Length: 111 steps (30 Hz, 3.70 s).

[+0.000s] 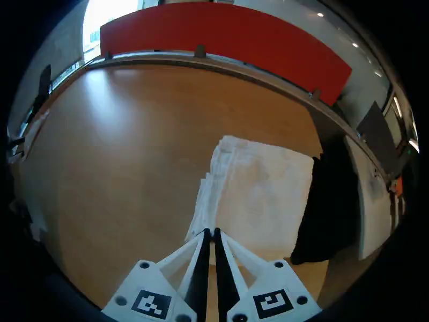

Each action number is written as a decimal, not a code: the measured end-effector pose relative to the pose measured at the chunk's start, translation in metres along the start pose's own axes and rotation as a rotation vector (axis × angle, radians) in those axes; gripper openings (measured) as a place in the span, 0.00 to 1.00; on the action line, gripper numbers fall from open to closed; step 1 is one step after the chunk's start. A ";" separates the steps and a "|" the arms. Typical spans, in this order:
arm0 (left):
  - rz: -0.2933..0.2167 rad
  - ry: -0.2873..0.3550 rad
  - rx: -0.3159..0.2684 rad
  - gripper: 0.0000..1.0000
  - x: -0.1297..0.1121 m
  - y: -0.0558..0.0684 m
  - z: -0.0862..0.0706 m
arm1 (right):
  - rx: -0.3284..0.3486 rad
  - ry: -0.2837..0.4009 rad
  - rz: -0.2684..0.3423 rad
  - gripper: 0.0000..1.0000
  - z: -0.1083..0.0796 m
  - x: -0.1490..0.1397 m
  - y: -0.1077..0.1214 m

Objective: Fold towel

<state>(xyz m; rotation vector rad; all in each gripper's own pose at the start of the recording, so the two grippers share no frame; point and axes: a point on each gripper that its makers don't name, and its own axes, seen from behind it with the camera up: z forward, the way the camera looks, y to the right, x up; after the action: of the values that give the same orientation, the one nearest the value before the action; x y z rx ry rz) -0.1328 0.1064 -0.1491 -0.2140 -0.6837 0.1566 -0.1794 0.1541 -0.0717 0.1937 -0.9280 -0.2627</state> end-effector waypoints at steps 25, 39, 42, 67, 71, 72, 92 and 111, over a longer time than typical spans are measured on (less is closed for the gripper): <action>-0.004 0.000 0.004 0.96 0.003 0.000 0.001 | -0.049 0.106 0.065 1.00 -0.008 0.033 0.026; -0.012 -0.005 0.020 0.96 0.003 0.000 0.000 | -0.078 0.137 0.099 1.00 0.008 0.066 0.061; -0.011 -0.006 0.024 0.96 0.004 -0.001 0.000 | -0.082 0.140 0.100 1.00 0.012 0.072 0.068; -0.016 -0.026 0.068 0.96 0.000 -0.009 -0.007 | -0.081 0.081 0.096 1.00 0.059 0.074 0.083; -0.019 -0.030 0.072 0.96 -0.001 -0.009 -0.008 | -0.077 0.069 0.103 1.00 0.064 0.068 0.082; -0.020 -0.031 0.072 0.96 -0.002 -0.009 -0.008 | -0.075 0.066 0.105 1.00 0.065 0.066 0.081; -0.022 -0.008 0.072 0.96 0.006 -0.014 -0.007 | -0.080 0.146 0.142 1.00 0.037 0.082 0.084; -0.039 0.066 0.092 0.96 0.034 -0.040 -0.006 | -0.136 0.334 0.206 1.00 -0.024 0.103 0.077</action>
<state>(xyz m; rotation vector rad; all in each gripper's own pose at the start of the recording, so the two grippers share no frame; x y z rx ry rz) -0.1002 0.0738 -0.1231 -0.1175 -0.6128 0.1428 -0.0899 0.1974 0.0140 0.0142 -0.5903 -0.0974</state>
